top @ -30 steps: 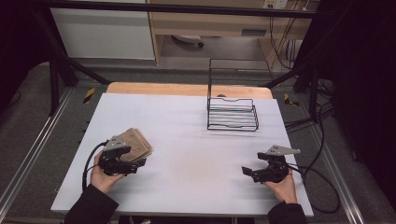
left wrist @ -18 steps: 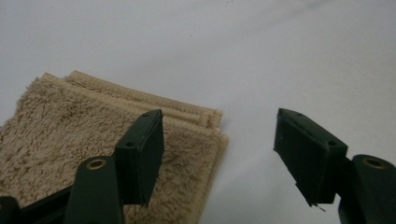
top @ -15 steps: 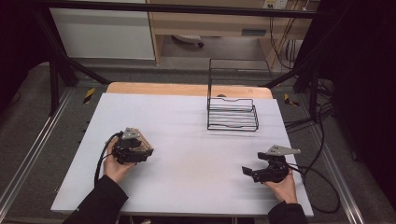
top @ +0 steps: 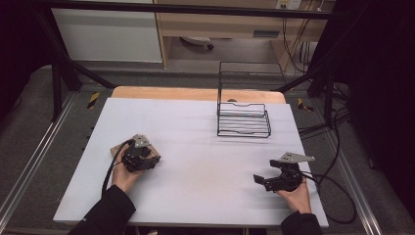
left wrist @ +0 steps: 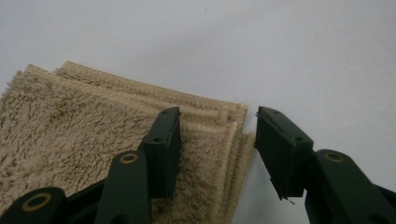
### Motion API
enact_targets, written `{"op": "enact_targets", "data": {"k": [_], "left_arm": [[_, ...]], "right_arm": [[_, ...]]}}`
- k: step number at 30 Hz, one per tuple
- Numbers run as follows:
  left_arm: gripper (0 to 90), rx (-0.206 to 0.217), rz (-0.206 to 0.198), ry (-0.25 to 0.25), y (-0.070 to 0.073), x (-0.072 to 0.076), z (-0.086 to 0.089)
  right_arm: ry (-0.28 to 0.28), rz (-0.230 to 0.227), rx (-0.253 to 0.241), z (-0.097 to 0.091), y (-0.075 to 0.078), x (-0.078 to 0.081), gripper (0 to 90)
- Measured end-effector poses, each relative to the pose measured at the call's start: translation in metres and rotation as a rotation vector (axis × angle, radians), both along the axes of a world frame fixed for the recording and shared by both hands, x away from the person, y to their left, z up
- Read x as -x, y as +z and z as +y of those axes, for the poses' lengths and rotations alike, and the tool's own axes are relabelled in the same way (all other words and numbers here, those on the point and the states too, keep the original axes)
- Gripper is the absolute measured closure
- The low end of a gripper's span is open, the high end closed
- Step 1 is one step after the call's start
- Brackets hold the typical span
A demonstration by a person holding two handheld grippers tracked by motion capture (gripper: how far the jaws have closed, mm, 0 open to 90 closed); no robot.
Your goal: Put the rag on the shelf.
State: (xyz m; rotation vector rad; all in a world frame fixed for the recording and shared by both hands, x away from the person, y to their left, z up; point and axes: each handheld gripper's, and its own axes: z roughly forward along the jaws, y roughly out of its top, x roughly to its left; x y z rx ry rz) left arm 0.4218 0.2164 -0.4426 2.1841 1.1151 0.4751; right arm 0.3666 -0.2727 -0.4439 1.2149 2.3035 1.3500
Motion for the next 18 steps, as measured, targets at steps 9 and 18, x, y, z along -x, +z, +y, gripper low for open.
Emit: {"op": "enact_targets", "data": {"k": [9,18], "left_arm": [[54.7,-0.033,-0.004,0.026,-0.0004,0.0007,-0.0043],[72.2,-0.014,0.008,0.062,0.0009,-0.0023,0.0015]], "right_arm": [[0.002,-0.005,0.003,-0.0003,-0.0001,-0.0004,0.5],[0.004,-0.006,0.003,-0.0004,0.0,-0.0005,0.6]]}}
